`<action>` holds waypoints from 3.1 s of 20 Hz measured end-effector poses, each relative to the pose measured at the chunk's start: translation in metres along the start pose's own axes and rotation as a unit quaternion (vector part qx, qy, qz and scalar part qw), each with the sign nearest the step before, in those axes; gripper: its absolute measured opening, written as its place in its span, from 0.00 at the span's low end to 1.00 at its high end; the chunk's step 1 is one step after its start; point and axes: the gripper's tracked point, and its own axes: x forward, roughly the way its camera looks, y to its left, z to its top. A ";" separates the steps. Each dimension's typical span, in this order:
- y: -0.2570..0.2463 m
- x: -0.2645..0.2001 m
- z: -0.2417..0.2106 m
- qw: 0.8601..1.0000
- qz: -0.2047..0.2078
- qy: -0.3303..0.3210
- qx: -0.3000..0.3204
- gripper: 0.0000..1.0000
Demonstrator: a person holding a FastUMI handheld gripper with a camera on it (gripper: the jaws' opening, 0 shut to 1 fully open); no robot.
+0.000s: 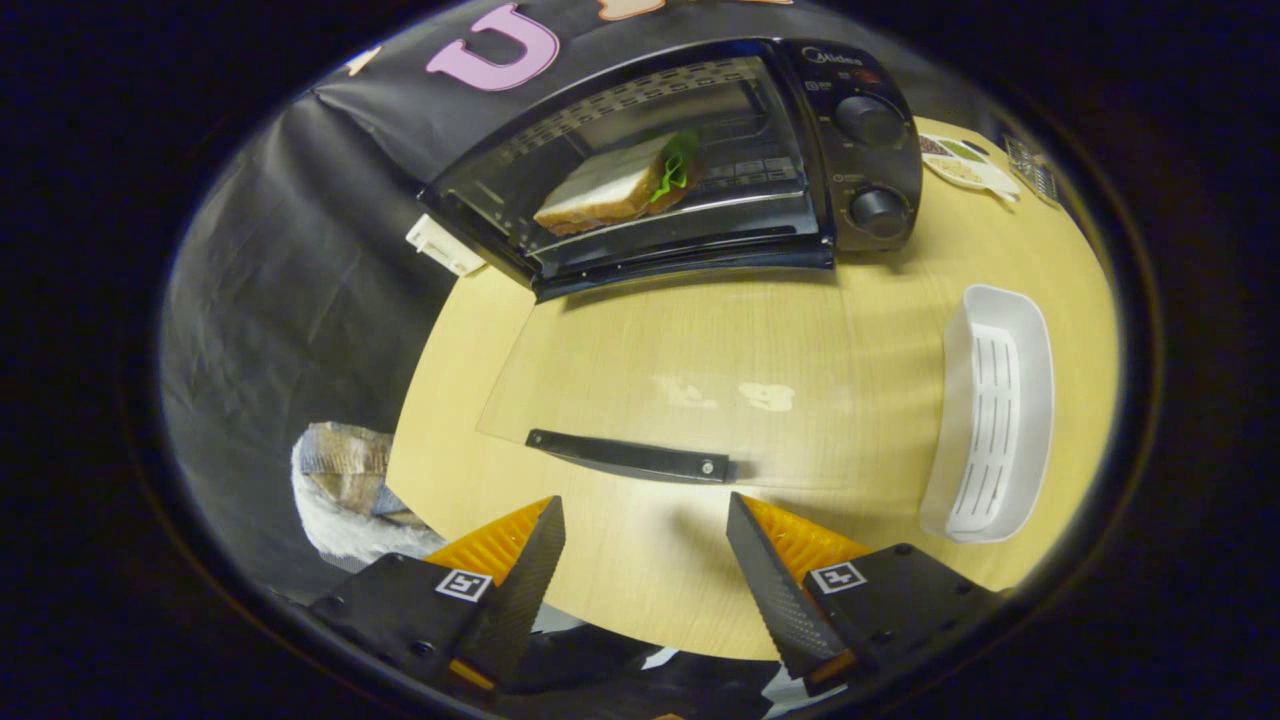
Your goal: Open the toaster oven, put the food inside, and close the toaster oven door.
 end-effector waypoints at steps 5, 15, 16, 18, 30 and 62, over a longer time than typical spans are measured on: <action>0.000 -0.002 0.005 1.000 -0.009 -0.023 -0.004 0.99; 0.008 -0.030 0.032 0.994 -0.030 -0.106 -0.026 0.98; 0.008 -0.033 0.039 0.993 -0.031 -0.114 -0.026 0.98; 0.009 -0.036 0.050 0.992 -0.032 -0.122 -0.017 0.99; 0.021 -0.047 0.121 0.983 -0.018 -0.182 0.006 1.00; 0.021 -0.048 0.196 0.970 -0.059 -0.231 -0.049 0.99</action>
